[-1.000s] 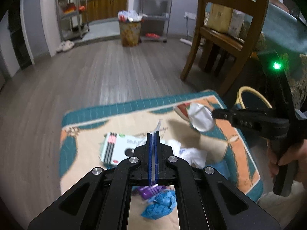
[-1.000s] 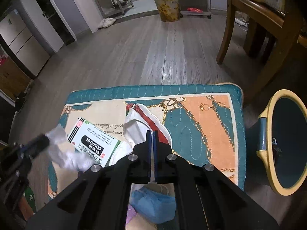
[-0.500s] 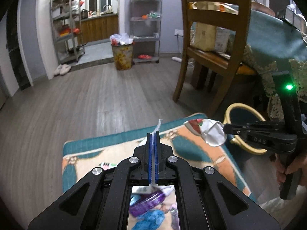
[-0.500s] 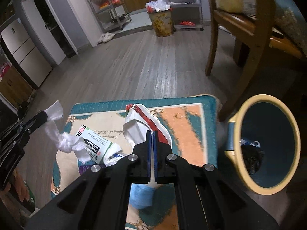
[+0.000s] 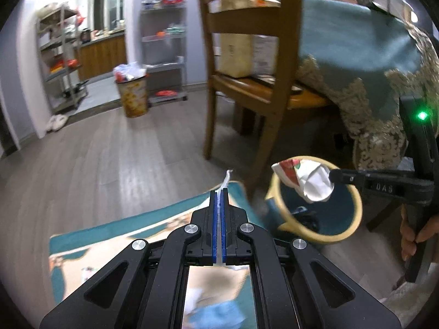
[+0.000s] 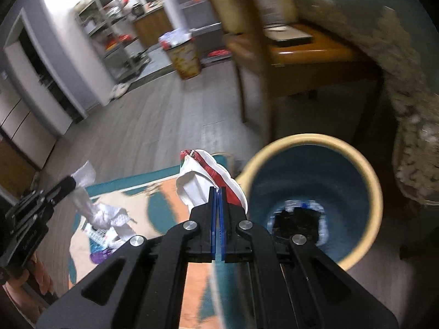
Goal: Collect trash
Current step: 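Carry both items over the trash bin and open both grippers to drop them, then return both open grippers toward the remaining trash on the cushion, then grasp the light blue face mask with the right gripper while the left grasps the crumpled blue glove, then carry the mask and glove over the bin and open both grippers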
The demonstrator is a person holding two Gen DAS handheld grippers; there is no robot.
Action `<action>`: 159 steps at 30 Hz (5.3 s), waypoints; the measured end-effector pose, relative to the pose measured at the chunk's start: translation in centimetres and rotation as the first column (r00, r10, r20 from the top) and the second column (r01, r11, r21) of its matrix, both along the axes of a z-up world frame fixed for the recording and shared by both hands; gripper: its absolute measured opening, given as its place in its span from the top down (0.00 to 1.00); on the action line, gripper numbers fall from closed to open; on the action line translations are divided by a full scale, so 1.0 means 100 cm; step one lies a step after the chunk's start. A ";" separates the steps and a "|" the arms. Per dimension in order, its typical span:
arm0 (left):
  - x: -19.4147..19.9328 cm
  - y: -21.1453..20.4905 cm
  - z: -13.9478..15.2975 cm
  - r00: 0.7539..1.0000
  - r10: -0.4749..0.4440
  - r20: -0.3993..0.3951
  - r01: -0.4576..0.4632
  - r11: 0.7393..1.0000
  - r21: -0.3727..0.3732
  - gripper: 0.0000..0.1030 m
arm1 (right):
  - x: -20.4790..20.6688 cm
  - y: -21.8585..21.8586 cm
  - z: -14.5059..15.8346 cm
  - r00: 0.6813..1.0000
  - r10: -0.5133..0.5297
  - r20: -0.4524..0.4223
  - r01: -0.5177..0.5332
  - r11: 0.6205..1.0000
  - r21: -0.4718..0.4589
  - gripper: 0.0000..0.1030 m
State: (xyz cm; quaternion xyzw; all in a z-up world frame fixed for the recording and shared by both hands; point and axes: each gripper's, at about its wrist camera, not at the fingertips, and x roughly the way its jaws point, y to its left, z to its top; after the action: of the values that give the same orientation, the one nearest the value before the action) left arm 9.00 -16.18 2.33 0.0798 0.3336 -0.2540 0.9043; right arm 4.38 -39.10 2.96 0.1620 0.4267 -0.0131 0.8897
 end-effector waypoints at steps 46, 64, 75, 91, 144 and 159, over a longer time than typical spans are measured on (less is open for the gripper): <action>0.015 -0.133 -0.058 0.992 -0.107 -0.067 0.106 0.994 -0.014 0.13 | -0.011 -0.115 -0.043 0.962 -0.249 -0.107 0.249 0.968 -0.011 0.34; -0.031 0.019 0.015 0.997 0.064 0.034 -0.062 0.997 -0.036 0.06 | -0.031 -0.025 0.008 0.983 -0.178 0.042 0.181 0.981 -0.071 0.06; -0.053 0.133 0.019 0.967 0.254 0.015 -0.253 0.967 -0.040 0.06 | -0.024 0.063 0.003 0.999 -0.039 0.023 0.042 0.993 -0.114 0.06; -0.060 0.247 -0.048 0.856 0.506 -0.109 -0.508 0.861 0.015 0.06 | -0.021 0.177 -0.075 0.985 0.077 -0.153 -0.090 0.993 -0.078 0.06; -0.057 0.169 -0.088 0.925 0.283 -0.254 -0.245 0.954 0.171 0.78 | -0.004 0.204 -0.141 0.896 0.265 -0.356 -0.267 0.963 0.046 0.74; -0.037 0.112 -0.011 0.978 0.189 -0.086 -0.188 0.982 0.017 0.78 | -0.013 0.126 -0.051 0.973 0.154 -0.174 -0.143 0.987 0.072 0.89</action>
State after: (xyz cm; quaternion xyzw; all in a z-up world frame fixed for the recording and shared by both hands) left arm 5.26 -4.96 1.24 0.0407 0.3798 -0.1689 0.9086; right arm 3.06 -26.51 -2.16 0.1538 0.5158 0.0515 0.8412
